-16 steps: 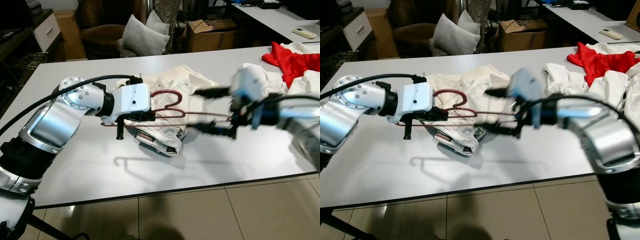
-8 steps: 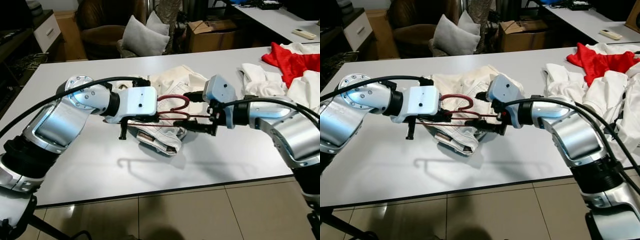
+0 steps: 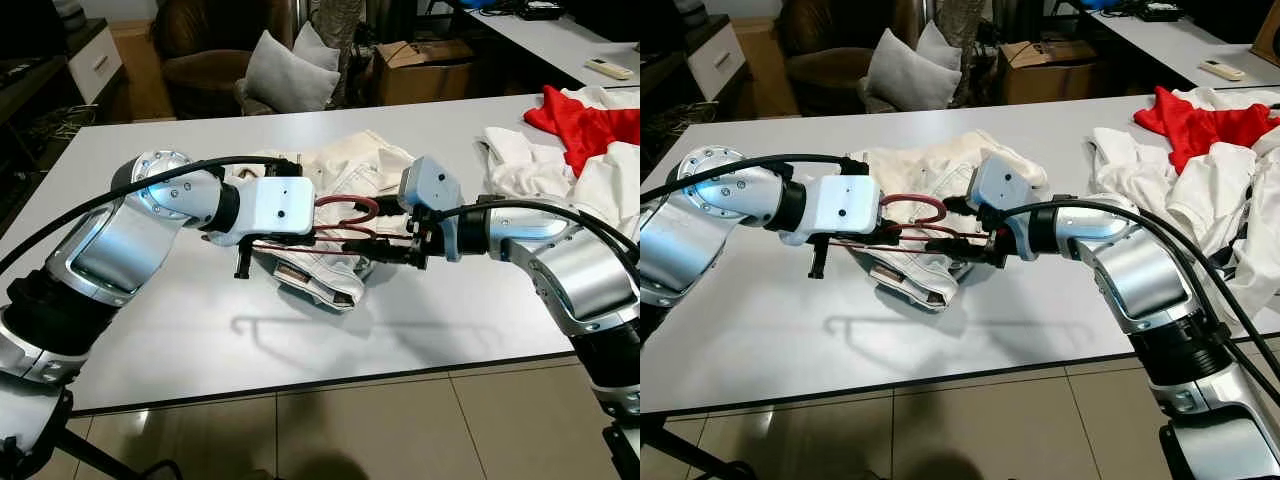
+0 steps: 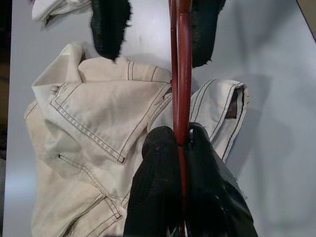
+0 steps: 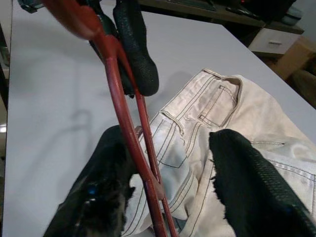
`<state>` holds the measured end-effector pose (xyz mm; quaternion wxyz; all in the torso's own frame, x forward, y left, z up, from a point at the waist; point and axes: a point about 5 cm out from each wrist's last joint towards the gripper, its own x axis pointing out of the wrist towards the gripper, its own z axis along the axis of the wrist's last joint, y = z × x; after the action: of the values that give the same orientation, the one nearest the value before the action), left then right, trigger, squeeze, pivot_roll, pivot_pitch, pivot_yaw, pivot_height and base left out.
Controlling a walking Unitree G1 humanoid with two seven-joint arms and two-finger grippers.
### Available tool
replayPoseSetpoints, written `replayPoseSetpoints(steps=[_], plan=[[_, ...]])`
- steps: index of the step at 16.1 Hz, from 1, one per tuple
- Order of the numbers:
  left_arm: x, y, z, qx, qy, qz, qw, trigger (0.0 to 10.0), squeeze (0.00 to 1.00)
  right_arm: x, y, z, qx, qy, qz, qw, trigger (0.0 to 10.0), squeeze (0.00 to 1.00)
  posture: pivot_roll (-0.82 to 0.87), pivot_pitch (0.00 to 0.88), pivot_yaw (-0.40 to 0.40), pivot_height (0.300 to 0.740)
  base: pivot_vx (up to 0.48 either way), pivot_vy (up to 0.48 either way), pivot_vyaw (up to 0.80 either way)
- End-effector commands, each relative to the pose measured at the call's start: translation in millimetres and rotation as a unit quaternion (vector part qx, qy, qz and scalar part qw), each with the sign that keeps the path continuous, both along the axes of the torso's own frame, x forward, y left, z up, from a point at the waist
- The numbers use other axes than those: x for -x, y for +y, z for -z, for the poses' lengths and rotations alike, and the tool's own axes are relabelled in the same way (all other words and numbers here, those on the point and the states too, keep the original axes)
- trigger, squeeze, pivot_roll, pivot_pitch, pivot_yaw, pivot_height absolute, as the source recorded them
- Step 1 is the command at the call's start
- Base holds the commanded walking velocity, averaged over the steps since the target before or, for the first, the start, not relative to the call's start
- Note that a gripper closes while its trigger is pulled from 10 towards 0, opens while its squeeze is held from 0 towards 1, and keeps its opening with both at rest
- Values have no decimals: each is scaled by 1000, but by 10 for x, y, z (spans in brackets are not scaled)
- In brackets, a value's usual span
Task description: Hang hanger
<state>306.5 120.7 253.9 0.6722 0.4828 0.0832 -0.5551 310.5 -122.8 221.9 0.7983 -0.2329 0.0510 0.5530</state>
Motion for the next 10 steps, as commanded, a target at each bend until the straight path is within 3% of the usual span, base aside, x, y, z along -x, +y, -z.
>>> replayPoseSetpoints(steps=[1, 5, 10], plan=[[37, -73, -136, -3, -28, 31, 999, 10000, 0, 10, 60, 10, 6, -1, -20, 1000, 0, 0, -187, 0, 39, 740, 0, 0, 0], [16, -85, -168, -5, -41, 33, 999, 10000, 0, 22, 63, 70, 0, 6, -21, 1000, 0, 0, -184, 0, 36, 740, 0, 0, 0], [-7, -83, -225, -12, -54, 43, 998, 10000, 0, 36, 110, 308, -39, 18, 9, 999, 0, 0, -164, 0, 67, 740, 0, 0, 0]])
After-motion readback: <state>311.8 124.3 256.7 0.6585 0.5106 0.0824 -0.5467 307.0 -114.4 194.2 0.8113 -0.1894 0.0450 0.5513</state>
